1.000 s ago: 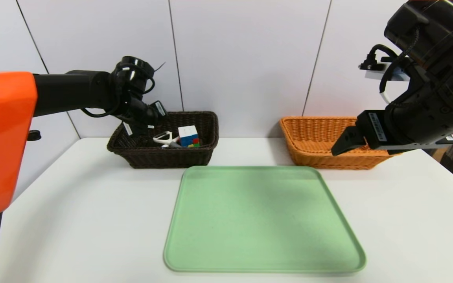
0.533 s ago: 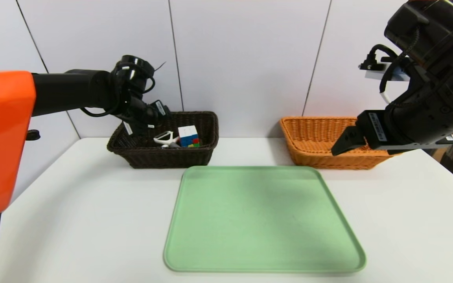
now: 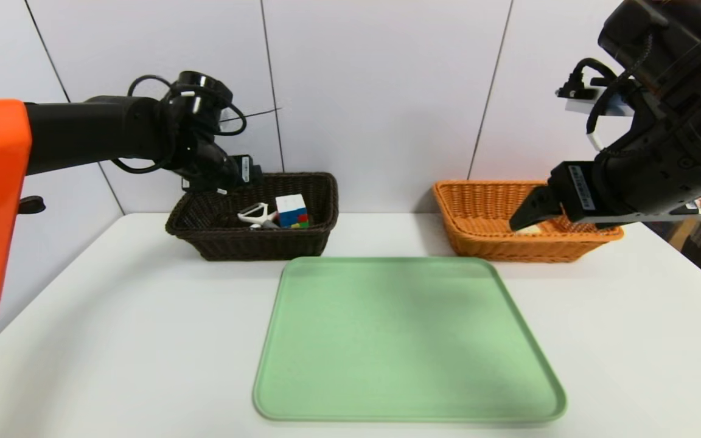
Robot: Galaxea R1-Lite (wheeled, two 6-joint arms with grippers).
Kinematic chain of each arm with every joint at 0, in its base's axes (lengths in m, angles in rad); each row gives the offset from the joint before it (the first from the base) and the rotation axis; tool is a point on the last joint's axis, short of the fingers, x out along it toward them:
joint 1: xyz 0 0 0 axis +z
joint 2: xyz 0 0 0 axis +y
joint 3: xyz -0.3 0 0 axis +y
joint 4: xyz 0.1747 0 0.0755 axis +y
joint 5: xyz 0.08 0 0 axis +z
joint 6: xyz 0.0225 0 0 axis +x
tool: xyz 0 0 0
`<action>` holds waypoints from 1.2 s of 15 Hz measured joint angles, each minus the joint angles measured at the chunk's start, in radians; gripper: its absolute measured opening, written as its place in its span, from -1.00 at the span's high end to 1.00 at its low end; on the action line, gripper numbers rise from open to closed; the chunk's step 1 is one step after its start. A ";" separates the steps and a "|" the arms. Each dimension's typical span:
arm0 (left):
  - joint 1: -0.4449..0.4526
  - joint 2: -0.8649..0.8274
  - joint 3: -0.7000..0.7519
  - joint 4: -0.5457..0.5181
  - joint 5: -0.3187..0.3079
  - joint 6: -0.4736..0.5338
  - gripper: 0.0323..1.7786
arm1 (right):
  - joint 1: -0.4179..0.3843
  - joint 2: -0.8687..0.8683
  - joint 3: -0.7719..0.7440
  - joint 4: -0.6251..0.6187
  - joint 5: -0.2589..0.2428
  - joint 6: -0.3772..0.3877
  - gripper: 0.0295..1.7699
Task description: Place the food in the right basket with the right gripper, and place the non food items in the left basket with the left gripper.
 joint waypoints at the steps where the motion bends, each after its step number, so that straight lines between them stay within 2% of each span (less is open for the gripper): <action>1: 0.000 -0.010 0.001 -0.003 0.003 0.097 -0.86 | 0.000 -0.001 0.000 -0.017 0.000 -0.014 -0.93; 3: 0.000 -0.039 0.007 -0.004 -0.005 0.270 -0.87 | 0.000 -0.002 0.001 -0.021 0.000 -0.060 -0.93; 6: 0.001 -0.100 0.059 0.003 -0.027 0.384 -0.88 | -0.002 -0.002 0.004 -0.018 0.000 -0.155 -0.93; 8: 0.002 -0.165 0.163 0.002 -0.038 0.413 -0.88 | -0.007 -0.007 0.007 -0.010 0.001 -0.218 -0.93; 11: 0.023 -0.308 0.332 -0.002 -0.039 0.426 -0.89 | -0.029 -0.018 0.024 0.034 -0.012 -0.237 -0.93; 15: 0.051 -0.511 0.494 -0.002 -0.028 0.431 -0.90 | -0.053 -0.068 0.075 0.055 -0.011 -0.203 -0.93; 18: 0.072 -0.666 0.637 -0.005 0.015 0.424 -0.90 | -0.121 -0.136 0.127 0.055 -0.011 -0.185 -0.93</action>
